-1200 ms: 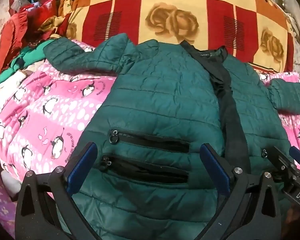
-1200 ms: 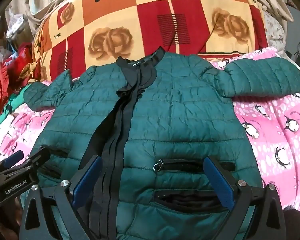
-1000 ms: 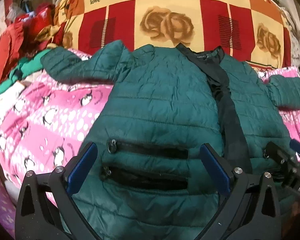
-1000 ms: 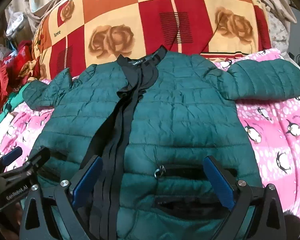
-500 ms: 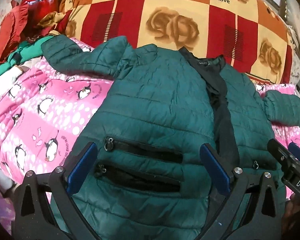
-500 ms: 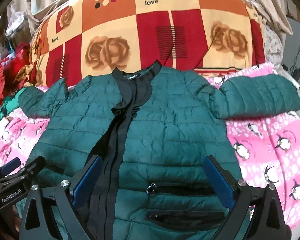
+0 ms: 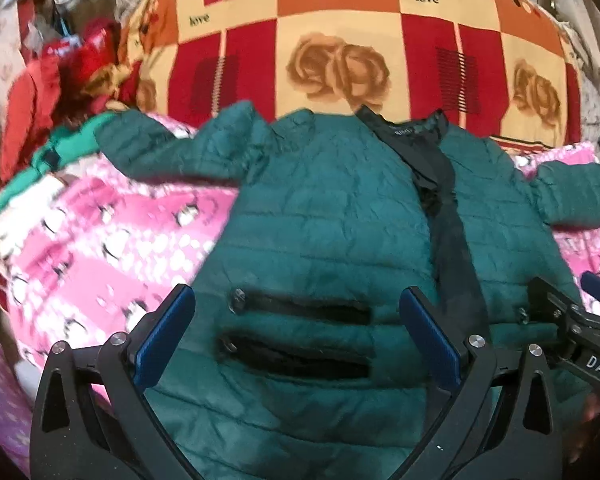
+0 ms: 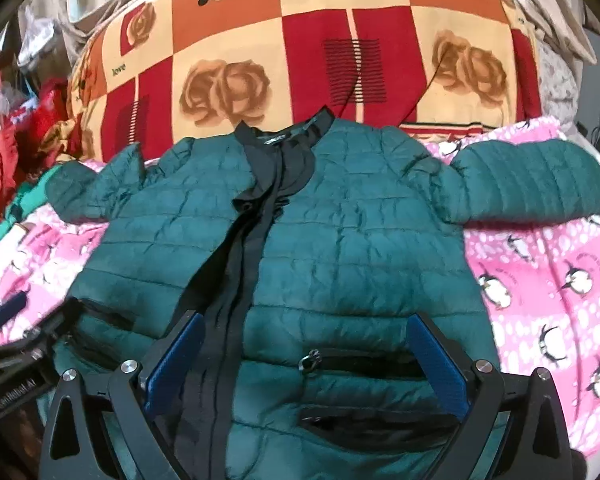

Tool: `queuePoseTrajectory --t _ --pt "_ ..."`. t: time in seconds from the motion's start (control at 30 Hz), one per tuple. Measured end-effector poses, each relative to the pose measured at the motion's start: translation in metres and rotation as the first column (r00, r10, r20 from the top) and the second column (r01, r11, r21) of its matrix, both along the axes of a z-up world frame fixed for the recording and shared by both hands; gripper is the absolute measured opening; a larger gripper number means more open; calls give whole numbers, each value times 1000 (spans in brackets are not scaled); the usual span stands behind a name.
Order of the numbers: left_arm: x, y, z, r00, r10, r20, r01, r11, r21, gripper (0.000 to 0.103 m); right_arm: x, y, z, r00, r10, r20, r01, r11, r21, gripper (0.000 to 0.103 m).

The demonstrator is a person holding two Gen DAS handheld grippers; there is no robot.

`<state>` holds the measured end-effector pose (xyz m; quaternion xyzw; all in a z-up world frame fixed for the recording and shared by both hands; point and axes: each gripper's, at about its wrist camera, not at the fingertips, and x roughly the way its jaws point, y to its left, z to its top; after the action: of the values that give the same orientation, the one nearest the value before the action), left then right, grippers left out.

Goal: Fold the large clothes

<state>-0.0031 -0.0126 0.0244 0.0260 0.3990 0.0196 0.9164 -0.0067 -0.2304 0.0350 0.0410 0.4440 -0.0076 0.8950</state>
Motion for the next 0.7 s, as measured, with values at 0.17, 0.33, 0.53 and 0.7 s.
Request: queuePoseTrajectory --t 0.17,0.33,0.53,0.7 --pt "0 9 7 999 28 38 -25 997 -75 102 -1 2 8 999 -7 51 9 1000 -24 100" --pt "6 4 -2 1000 16 -1 -16 997 -70 102 -1 7 2 1000 6 12 -6 998 -60 100" --pt "6 -3 -7 1000 -2 -8 1 997 -77 102 1 5 -1 1000 -2 23 3 1000 -13 100" --pt "9 -3 -13 1000 -7 -20 5 997 -71 102 3 7 -9 1000 2 7 -1 1000 -16 100"
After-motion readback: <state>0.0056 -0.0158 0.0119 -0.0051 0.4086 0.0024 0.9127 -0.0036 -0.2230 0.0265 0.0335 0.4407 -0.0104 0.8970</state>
